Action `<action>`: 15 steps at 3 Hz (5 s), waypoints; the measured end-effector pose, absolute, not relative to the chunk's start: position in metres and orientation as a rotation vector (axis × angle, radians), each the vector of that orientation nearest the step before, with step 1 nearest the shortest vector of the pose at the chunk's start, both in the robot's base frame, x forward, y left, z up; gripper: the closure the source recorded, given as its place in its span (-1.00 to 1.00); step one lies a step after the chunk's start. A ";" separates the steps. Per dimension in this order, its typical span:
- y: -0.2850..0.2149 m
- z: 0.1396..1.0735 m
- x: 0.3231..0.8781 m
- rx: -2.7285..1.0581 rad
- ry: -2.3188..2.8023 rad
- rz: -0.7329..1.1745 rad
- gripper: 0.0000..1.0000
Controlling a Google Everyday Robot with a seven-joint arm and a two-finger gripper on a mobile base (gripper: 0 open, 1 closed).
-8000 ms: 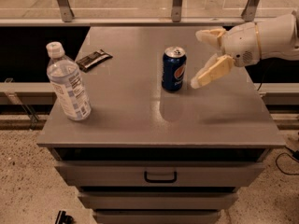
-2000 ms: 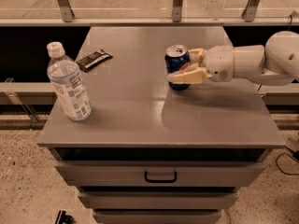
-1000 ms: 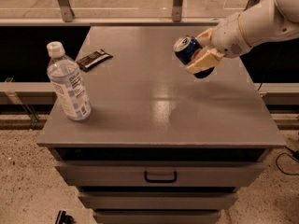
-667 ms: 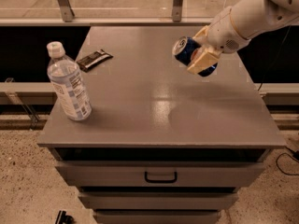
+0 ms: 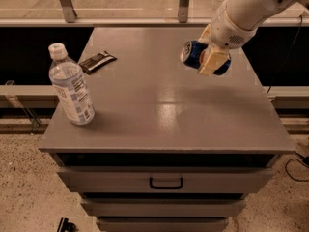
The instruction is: Knock pepsi can over
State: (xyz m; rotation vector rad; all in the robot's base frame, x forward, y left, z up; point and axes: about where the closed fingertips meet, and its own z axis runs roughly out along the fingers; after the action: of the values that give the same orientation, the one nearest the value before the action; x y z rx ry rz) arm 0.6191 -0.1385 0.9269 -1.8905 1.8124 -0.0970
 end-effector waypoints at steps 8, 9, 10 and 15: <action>-0.131 0.893 0.618 -2.226 1.947 -0.104 1.00; -0.130 0.887 0.617 -2.238 1.948 -0.089 1.00; -0.130 0.883 0.617 -2.250 1.950 -0.077 1.00; -0.126 0.868 0.620 -2.272 1.948 -0.026 -0.72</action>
Offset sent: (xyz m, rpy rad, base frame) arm -0.0139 0.0088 -0.0031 -0.1851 0.2222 0.2153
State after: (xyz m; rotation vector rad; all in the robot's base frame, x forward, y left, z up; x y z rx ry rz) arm 0.6202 -0.1260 0.8678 -2.2724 1.9482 -0.0263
